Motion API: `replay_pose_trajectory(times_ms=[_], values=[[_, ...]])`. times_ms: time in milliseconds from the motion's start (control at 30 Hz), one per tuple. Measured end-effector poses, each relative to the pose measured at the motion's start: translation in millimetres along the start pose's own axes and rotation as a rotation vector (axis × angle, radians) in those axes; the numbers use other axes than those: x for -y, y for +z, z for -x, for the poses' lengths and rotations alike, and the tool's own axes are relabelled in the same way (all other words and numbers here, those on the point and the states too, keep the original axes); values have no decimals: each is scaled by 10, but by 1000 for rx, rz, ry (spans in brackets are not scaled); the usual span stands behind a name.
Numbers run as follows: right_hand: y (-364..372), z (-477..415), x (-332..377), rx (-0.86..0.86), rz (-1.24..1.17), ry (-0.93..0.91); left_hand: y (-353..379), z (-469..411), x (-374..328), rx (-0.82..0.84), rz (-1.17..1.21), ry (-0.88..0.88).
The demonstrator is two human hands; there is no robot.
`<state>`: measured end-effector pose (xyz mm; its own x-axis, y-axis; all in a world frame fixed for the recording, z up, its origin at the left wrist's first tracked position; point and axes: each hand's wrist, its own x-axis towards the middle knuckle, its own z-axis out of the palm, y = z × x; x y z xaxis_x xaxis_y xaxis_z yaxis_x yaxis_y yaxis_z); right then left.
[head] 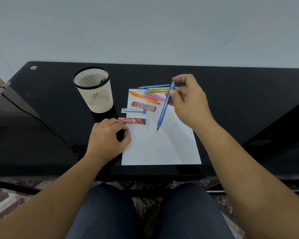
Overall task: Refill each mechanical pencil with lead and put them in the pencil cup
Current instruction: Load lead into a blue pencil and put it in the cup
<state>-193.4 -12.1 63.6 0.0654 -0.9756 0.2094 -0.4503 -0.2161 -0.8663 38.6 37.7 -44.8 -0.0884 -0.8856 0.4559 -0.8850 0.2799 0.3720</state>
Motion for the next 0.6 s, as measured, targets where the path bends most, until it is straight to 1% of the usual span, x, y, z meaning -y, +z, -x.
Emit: replay_pose_trajectory(times_ms=[600], values=[[5, 14, 21, 17, -13, 22, -4, 3, -7, -2, -10, 1]])
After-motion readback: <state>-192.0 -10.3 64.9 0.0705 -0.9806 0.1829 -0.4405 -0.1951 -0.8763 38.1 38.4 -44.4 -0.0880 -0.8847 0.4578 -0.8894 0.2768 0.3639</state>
